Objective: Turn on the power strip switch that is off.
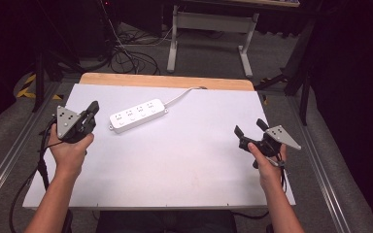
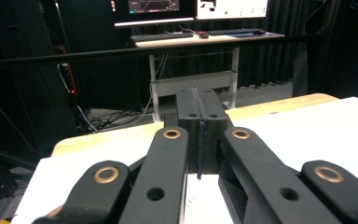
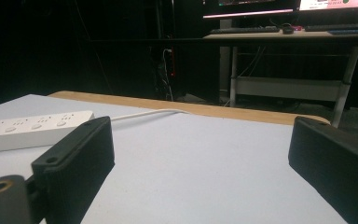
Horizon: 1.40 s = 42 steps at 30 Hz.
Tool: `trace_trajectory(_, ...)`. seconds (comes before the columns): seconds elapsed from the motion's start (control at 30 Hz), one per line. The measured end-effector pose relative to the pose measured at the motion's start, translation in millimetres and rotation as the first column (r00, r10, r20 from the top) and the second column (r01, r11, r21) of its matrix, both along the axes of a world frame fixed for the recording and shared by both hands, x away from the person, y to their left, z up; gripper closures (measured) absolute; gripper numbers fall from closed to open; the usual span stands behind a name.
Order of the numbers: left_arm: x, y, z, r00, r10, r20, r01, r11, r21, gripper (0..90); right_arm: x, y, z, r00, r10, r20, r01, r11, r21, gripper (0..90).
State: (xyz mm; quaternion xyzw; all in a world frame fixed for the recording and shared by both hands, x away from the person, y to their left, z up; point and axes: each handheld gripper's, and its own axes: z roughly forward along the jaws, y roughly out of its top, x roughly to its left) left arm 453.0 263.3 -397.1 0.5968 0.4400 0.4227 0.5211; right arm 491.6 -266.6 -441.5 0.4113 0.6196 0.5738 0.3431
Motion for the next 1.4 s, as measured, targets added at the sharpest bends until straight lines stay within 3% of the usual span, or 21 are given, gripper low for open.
trace_trajectory(0.17, 6.4, -4.1, -0.1, 0.9998, -0.019, -0.002, 0.019, 0.9998, -0.008, 90.0, 0.1, 0.4, 0.1, 1.0000, 0.001, 0.000, -0.001, 1.0000, -0.004, 7.4)
trace_trajectory(0.63, 27.2, -15.0, -5.1, 0.9966, -0.062, -0.053, 0.064, 0.9976, 0.028, 90.0, 0.5, 1.6, 0.2, 1.0000, 0.000, 0.000, 0.000, 0.9999, -0.014, 7.5)
trace_trajectory(0.9, 42.0, -21.8, -14.7, 0.9906, -0.088, -0.105, 0.091, 0.9954, 0.030, 90.0, -0.6, 0.0, 1.6, 1.0000, -0.008, 0.003, 0.008, 1.0000, -0.002, 7.6)
trace_trajectory(1.13, 55.4, -30.5, -19.0, 0.9870, -0.093, -0.131, 0.103, 0.9921, 0.072, 90.0, -2.3, 3.6, 4.0, 0.9999, -0.004, 0.013, 0.004, 0.9998, -0.019, 7.5)
trace_trajectory(1.4, 75.7, -42.4, -26.9, 0.9802, -0.107, -0.167, 0.122, 0.9892, 0.081, 90.0, -2.0, 9.0, 3.5, 0.9999, 0.005, 0.014, -0.005, 0.9991, -0.042, 7.6)
